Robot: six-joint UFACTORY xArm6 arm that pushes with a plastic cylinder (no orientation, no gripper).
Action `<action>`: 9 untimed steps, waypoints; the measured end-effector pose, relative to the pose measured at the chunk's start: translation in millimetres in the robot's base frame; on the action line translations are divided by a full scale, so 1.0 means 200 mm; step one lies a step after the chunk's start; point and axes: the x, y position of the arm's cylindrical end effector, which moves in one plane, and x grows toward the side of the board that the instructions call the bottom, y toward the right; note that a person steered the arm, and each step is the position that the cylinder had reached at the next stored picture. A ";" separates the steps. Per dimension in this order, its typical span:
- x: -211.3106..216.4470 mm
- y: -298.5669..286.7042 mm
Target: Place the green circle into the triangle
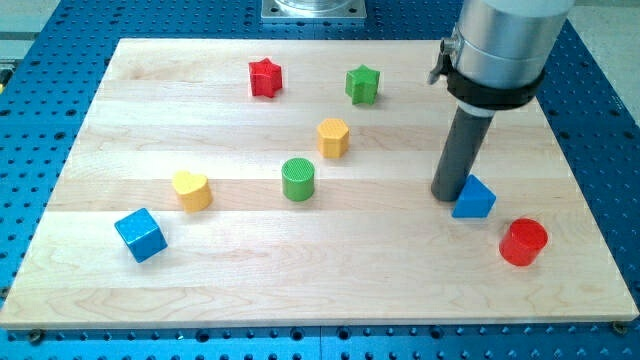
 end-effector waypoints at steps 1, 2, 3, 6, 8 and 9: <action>0.02 0.10; -0.11 0.14; -0.03 0.14; -0.70 0.04; -1.16 -0.44; -0.98 -0.58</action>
